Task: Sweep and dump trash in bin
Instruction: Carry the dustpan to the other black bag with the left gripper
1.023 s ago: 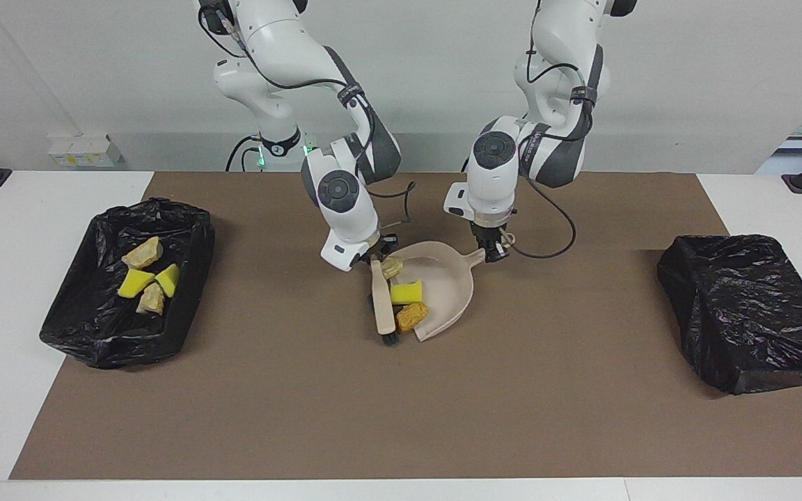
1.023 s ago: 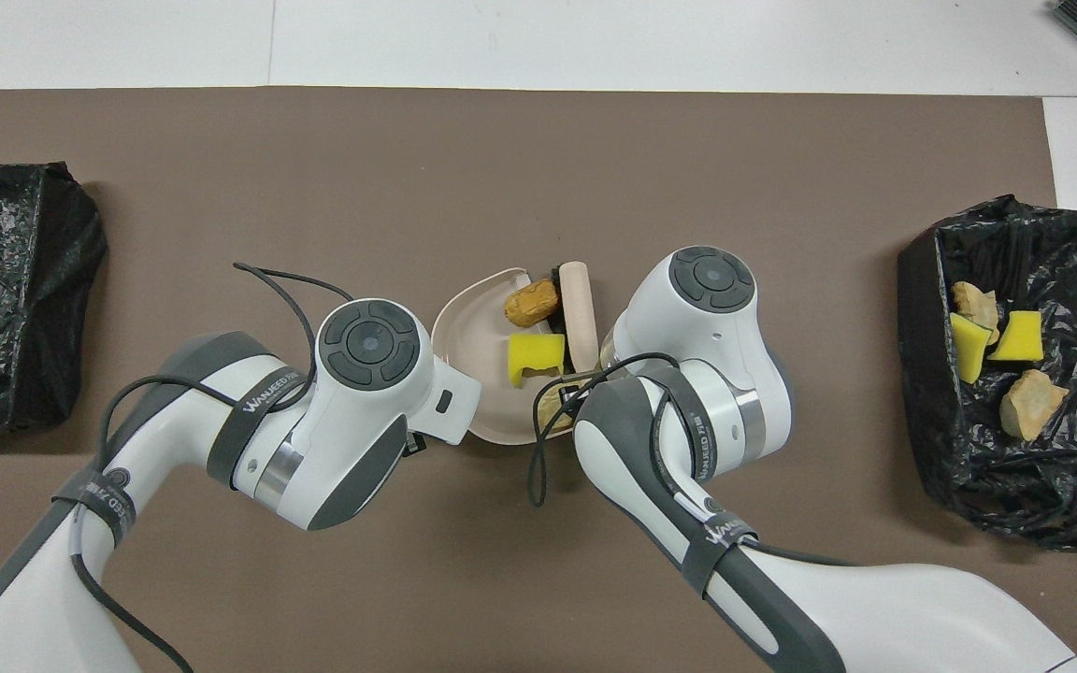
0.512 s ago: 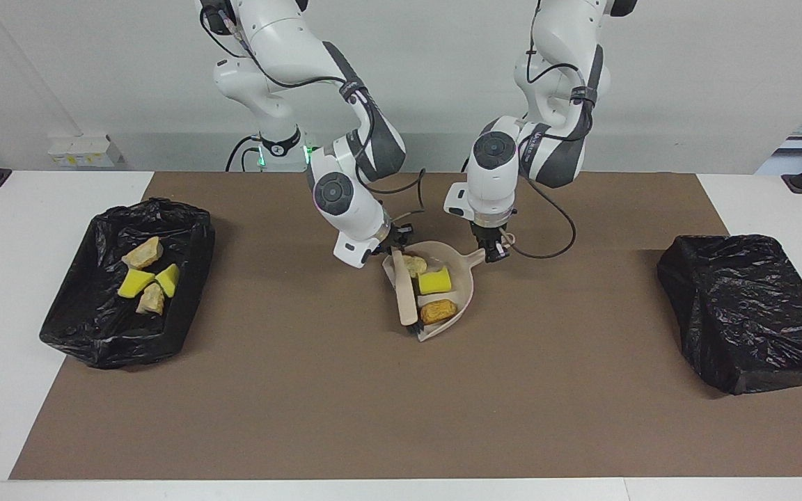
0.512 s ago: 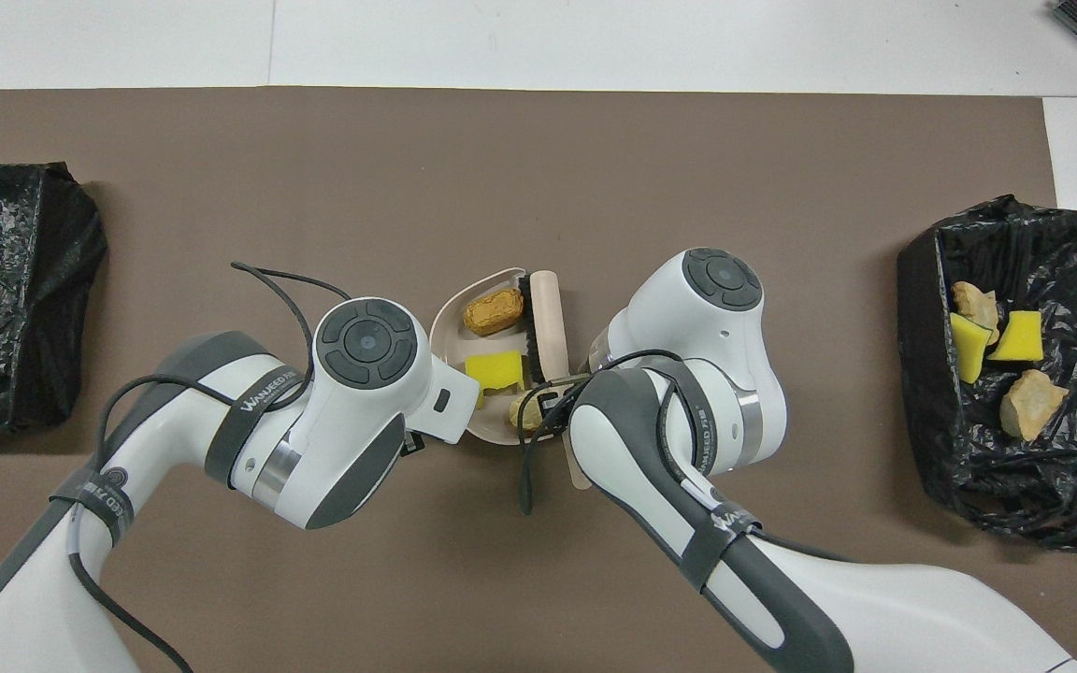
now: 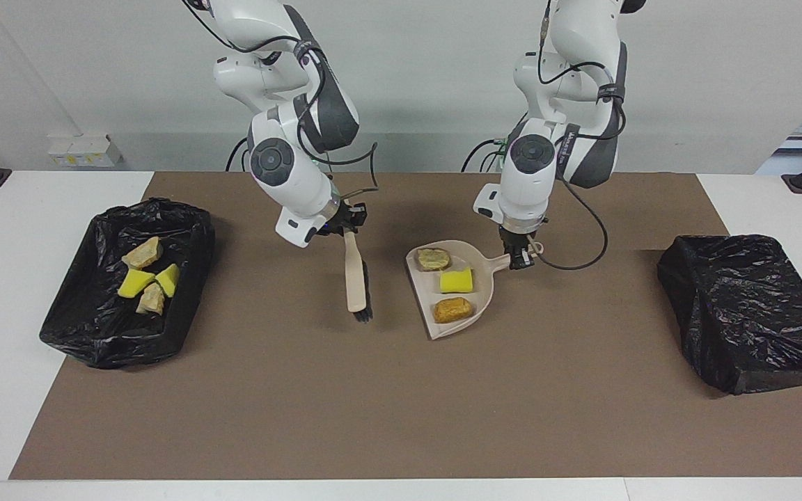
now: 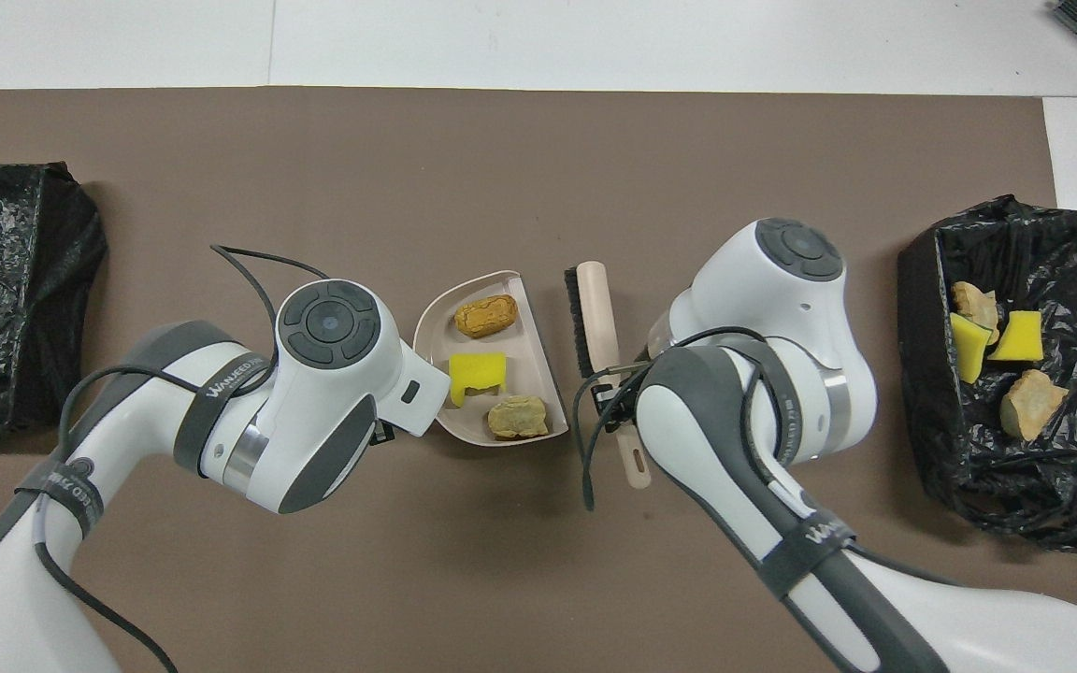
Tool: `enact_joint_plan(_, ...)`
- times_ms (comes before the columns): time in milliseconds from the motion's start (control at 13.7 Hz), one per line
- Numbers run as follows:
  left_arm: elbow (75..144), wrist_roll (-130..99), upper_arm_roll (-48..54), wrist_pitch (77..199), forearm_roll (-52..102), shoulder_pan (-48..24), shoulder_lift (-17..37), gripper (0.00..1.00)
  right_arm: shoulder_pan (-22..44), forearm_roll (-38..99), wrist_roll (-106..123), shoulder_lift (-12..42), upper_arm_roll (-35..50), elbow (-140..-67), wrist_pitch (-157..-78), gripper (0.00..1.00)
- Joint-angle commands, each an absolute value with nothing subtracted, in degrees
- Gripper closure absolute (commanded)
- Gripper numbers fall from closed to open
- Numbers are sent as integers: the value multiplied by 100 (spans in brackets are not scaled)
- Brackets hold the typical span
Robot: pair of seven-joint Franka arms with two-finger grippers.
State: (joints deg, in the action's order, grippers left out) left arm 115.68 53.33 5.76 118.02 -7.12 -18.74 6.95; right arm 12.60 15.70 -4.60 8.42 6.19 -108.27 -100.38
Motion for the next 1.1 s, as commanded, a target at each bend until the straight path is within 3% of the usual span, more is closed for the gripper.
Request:
enact_joint_plan(0,11742,6158,615,11681,-817,-1259,142,100,1414,1021,-1201,519,721,-11205,-10037,100)
enact_joint_plan(365,11576,7618,598,11497,-660,112,-123,100,2222,976,-2248,-51,729,-12030,-10475,100)
enact_joint_plan(658,10917,8741,571,11074,-493,1211,-44,100,3214,1151,-3213,-492,738,-12410,-10687,100)
enact_joint_plan(1023,9838,10245,571,10934,-281,2397,499,100,4472,1362,-4534,-81,738,-12419,-11267,100)
